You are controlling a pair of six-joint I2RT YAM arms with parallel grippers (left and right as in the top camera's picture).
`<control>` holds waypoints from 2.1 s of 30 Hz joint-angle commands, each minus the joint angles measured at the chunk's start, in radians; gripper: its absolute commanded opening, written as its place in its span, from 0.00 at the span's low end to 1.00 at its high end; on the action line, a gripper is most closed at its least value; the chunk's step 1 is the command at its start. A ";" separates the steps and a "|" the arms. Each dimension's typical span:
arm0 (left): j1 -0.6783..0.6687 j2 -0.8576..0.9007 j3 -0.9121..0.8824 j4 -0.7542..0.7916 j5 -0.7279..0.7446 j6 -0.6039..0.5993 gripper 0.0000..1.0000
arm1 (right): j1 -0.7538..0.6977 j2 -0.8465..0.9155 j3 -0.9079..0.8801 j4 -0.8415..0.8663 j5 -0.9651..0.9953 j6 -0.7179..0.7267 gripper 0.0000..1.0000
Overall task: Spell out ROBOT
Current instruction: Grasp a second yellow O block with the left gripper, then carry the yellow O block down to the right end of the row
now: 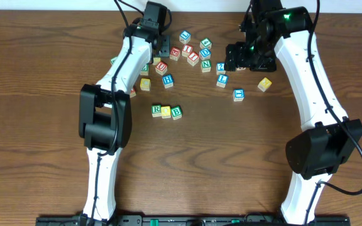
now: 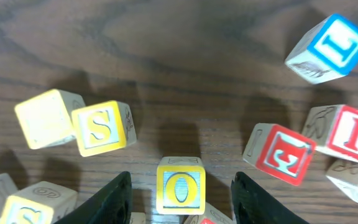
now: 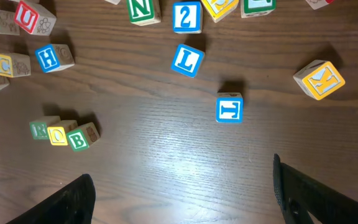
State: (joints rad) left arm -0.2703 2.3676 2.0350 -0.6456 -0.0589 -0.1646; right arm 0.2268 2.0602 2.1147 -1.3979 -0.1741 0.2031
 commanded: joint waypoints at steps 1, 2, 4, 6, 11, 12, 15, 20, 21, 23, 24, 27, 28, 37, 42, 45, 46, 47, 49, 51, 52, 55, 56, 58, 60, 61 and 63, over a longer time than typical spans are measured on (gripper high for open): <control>0.002 0.055 -0.021 0.000 -0.002 -0.031 0.51 | 0.004 -0.005 0.015 -0.005 0.011 -0.010 0.87; 0.002 0.061 -0.021 0.001 -0.002 -0.032 0.51 | 0.004 -0.005 0.015 -0.005 0.011 -0.010 0.87; 0.002 0.073 -0.021 0.002 -0.002 -0.032 0.51 | 0.004 -0.005 0.015 -0.005 0.011 -0.010 0.87; 0.003 0.083 -0.021 0.002 -0.003 -0.032 0.51 | 0.004 -0.005 0.015 -0.005 0.011 -0.010 0.87; 0.003 0.092 -0.021 0.011 -0.003 -0.032 0.39 | 0.004 -0.005 0.015 -0.005 0.011 -0.010 0.87; 0.003 0.092 -0.021 0.019 -0.003 -0.032 0.39 | 0.004 -0.005 0.015 -0.005 0.011 -0.010 0.87; 0.003 0.092 -0.021 0.027 -0.006 -0.031 0.36 | 0.004 -0.005 0.015 -0.005 0.011 -0.010 0.88; 0.003 0.092 -0.021 0.029 -0.006 -0.032 0.25 | 0.004 -0.005 0.015 -0.005 0.011 -0.010 0.88; 0.003 0.092 -0.021 0.028 -0.006 -0.032 0.25 | 0.004 -0.005 0.015 -0.005 0.011 -0.010 0.88; 0.003 0.091 -0.021 0.031 -0.006 -0.032 0.25 | 0.004 -0.005 0.015 -0.005 0.012 -0.010 0.88; 0.003 0.090 -0.021 0.031 -0.006 -0.031 0.26 | 0.004 -0.005 0.015 -0.005 0.012 -0.010 0.88; 0.003 0.073 -0.021 0.029 -0.006 -0.031 0.25 | 0.004 -0.005 0.015 -0.004 0.019 -0.010 0.89; 0.003 0.059 -0.020 0.026 -0.006 -0.031 0.25 | 0.004 -0.005 0.015 -0.003 0.019 -0.010 0.89; -0.016 -0.243 -0.020 -0.115 -0.001 -0.032 0.25 | 0.001 -0.005 0.015 0.132 0.011 -0.010 0.88; -0.100 -0.295 -0.020 -0.313 0.031 -0.087 0.25 | -0.048 -0.005 0.015 0.206 0.010 -0.009 0.87; -0.146 -0.286 -0.021 -0.392 0.032 -0.142 0.25 | -0.096 -0.005 0.015 0.224 0.010 -0.009 0.87; -0.159 -0.282 -0.021 -0.409 0.032 -0.150 0.25 | -0.113 -0.005 0.015 0.225 0.010 -0.009 0.88; -0.191 -0.274 -0.024 -0.438 0.032 -0.156 0.25 | -0.149 -0.005 0.015 0.225 0.010 -0.009 0.88; -0.238 -0.272 -0.061 -0.441 0.032 -0.177 0.25 | -0.198 -0.005 0.015 0.224 0.005 0.012 0.87; -0.262 -0.272 -0.101 -0.435 0.032 -0.214 0.25 | -0.239 -0.005 0.015 0.224 -0.045 0.013 0.87; -0.272 -0.272 -0.124 -0.429 0.032 -0.224 0.25 | -0.254 -0.005 0.015 0.224 -0.069 0.013 0.87; -0.296 -0.272 -0.233 -0.373 0.032 -0.283 0.25 | -0.298 -0.005 0.015 0.224 -0.109 0.013 0.87; -0.302 -0.272 -0.266 -0.349 0.032 -0.300 0.25 | -0.303 -0.005 0.015 0.224 -0.109 0.013 0.88; -0.312 -0.271 -0.325 -0.289 0.031 -0.306 0.25 | -0.304 -0.005 0.015 0.222 -0.109 0.008 0.88; -0.320 -0.271 -0.376 -0.225 0.032 -0.326 0.25 | -0.304 -0.005 0.015 0.217 -0.109 0.008 0.88; -0.324 -0.271 -0.394 -0.201 0.032 -0.329 0.25 | -0.304 -0.005 0.015 0.216 -0.109 0.008 0.88; -0.336 -0.271 -0.433 -0.147 0.032 -0.331 0.25 | -0.301 -0.005 0.015 0.211 -0.109 0.008 0.88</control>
State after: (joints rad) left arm -0.5865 2.0850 1.6466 -0.8349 -0.0254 -0.4671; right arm -0.0769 2.0602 2.1147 -1.1824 -0.2676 0.2047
